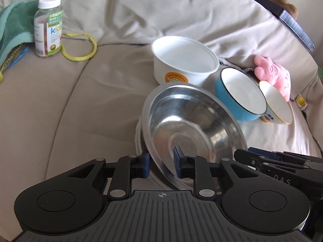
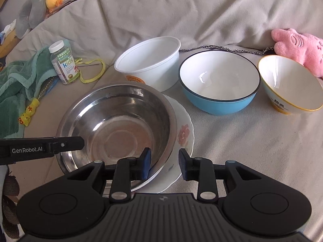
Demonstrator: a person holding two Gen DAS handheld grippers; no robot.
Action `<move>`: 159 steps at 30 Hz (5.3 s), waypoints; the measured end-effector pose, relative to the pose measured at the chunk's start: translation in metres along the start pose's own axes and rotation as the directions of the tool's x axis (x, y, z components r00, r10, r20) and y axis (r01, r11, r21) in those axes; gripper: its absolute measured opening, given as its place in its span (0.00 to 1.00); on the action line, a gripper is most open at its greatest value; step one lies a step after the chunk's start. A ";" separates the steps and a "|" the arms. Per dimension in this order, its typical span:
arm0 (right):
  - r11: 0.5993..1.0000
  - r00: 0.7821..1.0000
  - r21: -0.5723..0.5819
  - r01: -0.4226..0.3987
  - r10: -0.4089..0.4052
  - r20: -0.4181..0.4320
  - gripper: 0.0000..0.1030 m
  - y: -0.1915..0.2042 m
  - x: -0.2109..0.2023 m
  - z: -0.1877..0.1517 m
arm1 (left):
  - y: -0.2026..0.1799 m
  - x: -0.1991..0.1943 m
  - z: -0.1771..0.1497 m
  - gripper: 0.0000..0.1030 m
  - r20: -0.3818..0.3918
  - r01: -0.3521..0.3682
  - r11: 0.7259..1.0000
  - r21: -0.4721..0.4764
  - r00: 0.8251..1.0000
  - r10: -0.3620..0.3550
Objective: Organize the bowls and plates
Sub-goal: 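Lower the steel bowl with both grippers into the white bowl, then open both grippers and pull them back from the steel bowl, then move both grippers toward the yellow-rimmed white bowl, then grasp the yellow-rimmed bowl rim with both grippers and lift it, then carry the yellow-rimmed bowl with both grippers and lower it onto the cloth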
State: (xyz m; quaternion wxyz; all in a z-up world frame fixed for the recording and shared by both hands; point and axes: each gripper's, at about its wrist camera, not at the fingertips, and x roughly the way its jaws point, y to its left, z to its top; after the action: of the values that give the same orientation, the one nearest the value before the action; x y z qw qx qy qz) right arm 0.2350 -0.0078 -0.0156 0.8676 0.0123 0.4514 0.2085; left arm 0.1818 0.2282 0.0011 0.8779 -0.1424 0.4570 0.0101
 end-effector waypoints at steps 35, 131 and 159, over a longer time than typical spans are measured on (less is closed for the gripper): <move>0.974 0.976 0.191 0.124 -0.155 0.156 0.57 -0.106 -0.047 -0.029 | -0.077 -0.027 0.014 0.34 0.093 0.019 0.997 0.081 0.995 -0.027; 0.928 0.989 0.365 -0.079 0.027 0.146 0.22 -0.214 -0.040 -0.061 | -0.241 0.122 -0.004 0.26 -0.255 0.040 0.917 0.397 0.964 0.069; 0.961 0.986 0.276 0.012 -0.057 0.156 0.27 -0.193 -0.035 -0.045 | -0.204 0.083 -0.003 0.26 -0.153 0.093 0.953 0.288 0.987 -0.049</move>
State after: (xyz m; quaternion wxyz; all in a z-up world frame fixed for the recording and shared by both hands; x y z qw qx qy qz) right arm 0.2496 -0.2048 -0.0561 0.8949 0.1415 0.4038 0.1270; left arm 0.2580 0.0228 -0.0187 0.8537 -0.0270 0.5103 -0.1000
